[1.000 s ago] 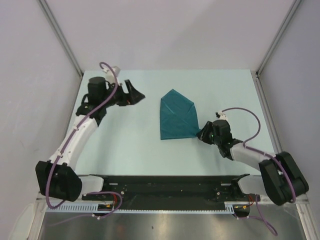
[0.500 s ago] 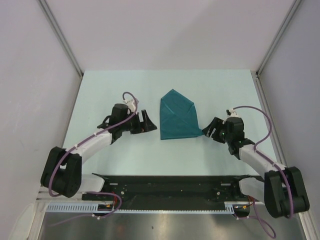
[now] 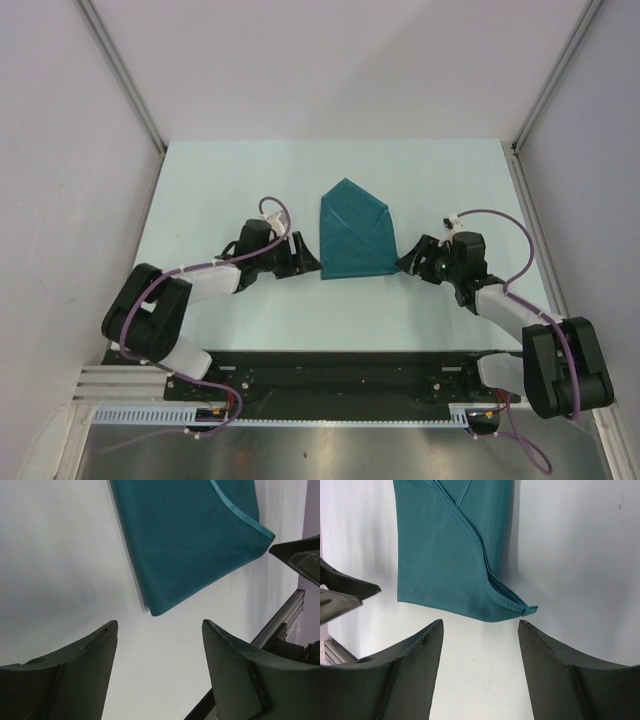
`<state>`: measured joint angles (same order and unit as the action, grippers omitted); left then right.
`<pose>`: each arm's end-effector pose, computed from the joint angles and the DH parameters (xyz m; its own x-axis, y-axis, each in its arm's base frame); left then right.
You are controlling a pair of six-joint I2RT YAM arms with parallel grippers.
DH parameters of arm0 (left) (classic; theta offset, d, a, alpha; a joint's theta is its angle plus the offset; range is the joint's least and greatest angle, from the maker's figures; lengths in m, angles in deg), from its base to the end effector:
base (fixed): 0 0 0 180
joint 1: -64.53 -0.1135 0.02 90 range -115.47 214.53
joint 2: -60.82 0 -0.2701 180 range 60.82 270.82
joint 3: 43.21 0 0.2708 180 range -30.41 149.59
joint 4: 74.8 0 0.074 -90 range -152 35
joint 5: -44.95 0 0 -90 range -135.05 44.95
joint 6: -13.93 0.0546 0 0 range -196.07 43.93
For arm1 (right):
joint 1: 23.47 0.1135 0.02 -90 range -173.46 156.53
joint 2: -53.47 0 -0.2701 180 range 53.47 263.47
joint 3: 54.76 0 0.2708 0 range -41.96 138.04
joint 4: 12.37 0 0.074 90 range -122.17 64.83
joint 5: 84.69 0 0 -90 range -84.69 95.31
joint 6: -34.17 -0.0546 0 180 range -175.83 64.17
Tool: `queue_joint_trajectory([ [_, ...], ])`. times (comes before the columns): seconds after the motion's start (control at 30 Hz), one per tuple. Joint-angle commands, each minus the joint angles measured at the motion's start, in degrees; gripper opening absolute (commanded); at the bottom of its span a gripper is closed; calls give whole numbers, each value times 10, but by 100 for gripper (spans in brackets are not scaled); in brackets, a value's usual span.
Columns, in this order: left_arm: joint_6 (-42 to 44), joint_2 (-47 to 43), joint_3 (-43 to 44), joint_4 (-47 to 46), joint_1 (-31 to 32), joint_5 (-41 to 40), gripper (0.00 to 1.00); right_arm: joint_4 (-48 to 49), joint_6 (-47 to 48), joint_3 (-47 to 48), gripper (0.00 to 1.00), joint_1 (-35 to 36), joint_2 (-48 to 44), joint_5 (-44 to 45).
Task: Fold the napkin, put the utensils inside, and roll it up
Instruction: Adjust the napkin at the center of the board.
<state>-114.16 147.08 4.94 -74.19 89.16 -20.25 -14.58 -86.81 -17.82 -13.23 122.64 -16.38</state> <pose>0.2739 -0.1508 0.1386 -0.8644 -0.2197 -0.4522 0.1811 0.7029 -0.6878 0.2482 0.0653 0.1510 -0.7166 0.3566 -0.5995 -0.1123 0.7893 0.6037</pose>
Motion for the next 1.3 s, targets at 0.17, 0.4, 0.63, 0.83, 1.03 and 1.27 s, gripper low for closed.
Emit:
queue_joint_trajectory([
  [0.17, -32, 66, 5, -83, 30, 17, 70, 40, 0, -7, 61, -9, 9, -2],
  [0.4, -39, 99, 12, -98, 33, 8, 64, 45, -6, -12, 61, -9, 8, -5],
  [0.63, -45, 128, 17, -110, 38, 2, 56, 51, -10, -21, 61, -9, 7, -6],
  [0.83, -49, 134, 12, -120, 38, -7, 34, 52, -7, -18, 63, -8, 20, -9],
  [1.03, -50, 134, 2, -121, 37, -22, 24, 51, -4, -19, 64, -10, 22, -11],
  [1.27, -53, 130, -12, -126, 32, -37, 13, 46, 3, -18, 65, -12, 27, -5],
])
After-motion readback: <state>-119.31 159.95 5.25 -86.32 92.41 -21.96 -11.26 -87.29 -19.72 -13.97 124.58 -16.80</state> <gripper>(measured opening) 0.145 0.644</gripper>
